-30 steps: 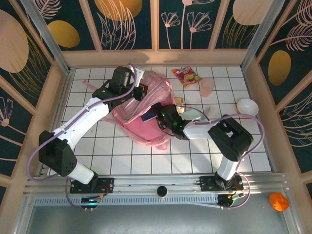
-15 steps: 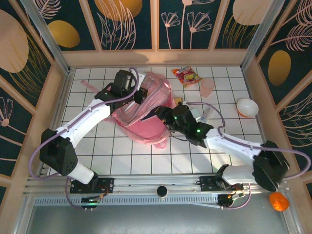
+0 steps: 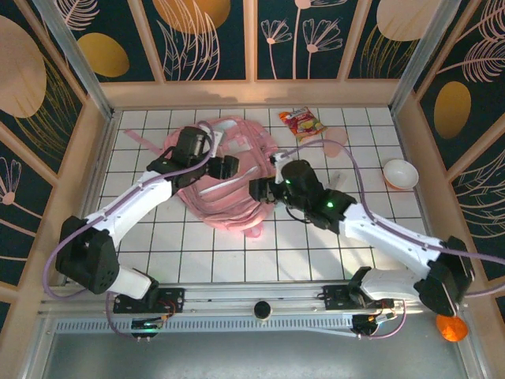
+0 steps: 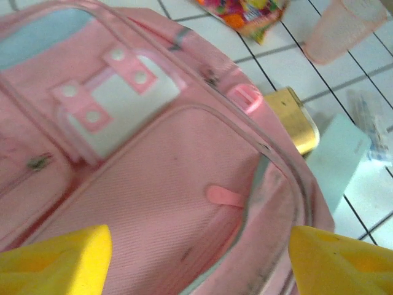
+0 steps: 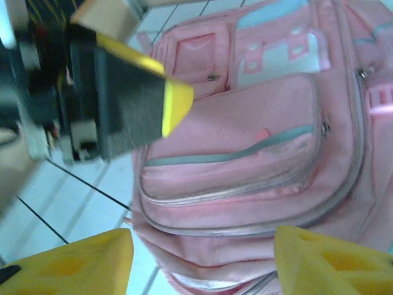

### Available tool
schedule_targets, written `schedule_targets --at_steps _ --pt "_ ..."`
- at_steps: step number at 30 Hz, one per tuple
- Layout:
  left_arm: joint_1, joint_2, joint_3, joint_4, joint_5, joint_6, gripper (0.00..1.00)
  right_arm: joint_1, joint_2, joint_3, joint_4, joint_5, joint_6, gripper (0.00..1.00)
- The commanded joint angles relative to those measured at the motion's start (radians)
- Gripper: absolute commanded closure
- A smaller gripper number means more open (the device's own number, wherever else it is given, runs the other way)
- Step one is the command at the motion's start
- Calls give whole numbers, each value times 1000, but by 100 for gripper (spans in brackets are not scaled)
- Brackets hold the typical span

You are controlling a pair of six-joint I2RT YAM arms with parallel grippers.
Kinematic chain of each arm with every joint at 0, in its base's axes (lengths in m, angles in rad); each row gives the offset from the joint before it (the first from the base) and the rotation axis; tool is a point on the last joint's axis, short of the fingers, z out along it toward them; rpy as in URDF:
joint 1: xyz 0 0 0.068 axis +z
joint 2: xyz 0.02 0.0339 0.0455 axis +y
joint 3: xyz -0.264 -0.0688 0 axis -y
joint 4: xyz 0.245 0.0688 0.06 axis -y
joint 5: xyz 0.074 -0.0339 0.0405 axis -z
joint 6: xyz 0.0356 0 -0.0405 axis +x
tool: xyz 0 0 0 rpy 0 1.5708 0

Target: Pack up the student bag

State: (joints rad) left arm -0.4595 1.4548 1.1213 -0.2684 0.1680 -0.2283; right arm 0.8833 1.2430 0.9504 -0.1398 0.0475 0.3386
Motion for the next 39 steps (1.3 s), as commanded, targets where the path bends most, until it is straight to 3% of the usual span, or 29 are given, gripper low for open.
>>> schedule_targets --at_steps 1,9,18,19,23,24,26,28,32,39 --pt "91 -51 -47 24 5 -102 24 45 133 73 -78 -26 -354 34" --pt "298 -175 -214 79 75 -221 22 185 478 225 -78 -13 -667 23" --pt "335 -210 -277 104 88 -259 23 192 637 232 0 103 -780 22" --pt "335 -211 -281 108 87 -262 23 191 643 224 8 123 -791 25" --pt "341 -218 -291 112 89 -254 23 167 591 217 6 133 -813 66" --pt "344 -220 -292 110 95 -248 23 154 559 218 -4 104 -819 71" --pt "350 -227 -294 110 109 -227 24 116 482 235 -51 6 -841 90" --pt "355 -235 -294 112 130 -203 24 73 408 253 -99 -95 -885 99" --pt "363 -257 -297 119 187 -143 25 -27 300 299 -187 -324 -1015 100" --pt "364 -377 -429 300 287 -61 32 -179 300 461 -307 -479 -1108 100"
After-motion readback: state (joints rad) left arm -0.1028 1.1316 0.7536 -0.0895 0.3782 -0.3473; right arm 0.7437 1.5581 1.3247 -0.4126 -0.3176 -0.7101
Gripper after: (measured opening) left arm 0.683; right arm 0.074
